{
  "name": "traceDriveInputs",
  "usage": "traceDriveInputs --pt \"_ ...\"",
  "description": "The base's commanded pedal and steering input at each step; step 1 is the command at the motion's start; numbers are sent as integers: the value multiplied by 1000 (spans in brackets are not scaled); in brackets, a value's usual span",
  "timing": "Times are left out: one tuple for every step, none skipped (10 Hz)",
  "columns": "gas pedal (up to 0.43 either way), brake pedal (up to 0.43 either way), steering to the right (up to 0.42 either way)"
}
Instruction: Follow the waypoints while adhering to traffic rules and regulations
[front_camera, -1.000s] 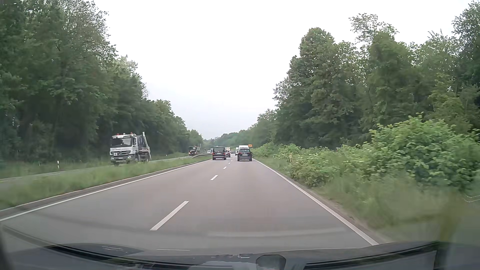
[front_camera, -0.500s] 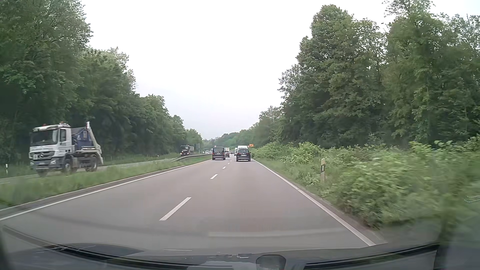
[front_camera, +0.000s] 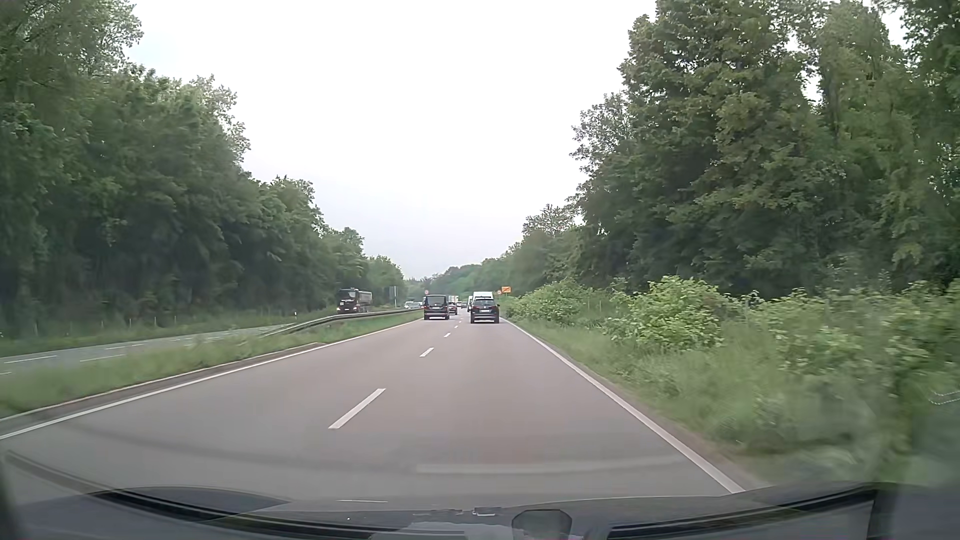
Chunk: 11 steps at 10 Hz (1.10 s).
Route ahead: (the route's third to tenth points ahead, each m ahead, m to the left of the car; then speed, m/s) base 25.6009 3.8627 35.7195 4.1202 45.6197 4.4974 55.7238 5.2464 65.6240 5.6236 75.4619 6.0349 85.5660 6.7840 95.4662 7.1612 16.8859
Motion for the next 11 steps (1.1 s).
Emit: traceDriveInputs --pt "189 0 -6" --pt "189 0 -7" --pt "189 0 -8" --pt "189 0 -7" --pt "189 0 -8" --pt "189 0 -7" --pt "189 0 -7" --pt "189 0 -8" --pt "177 0 -8" --pt "177 0 -8" --pt "177 0 -8"
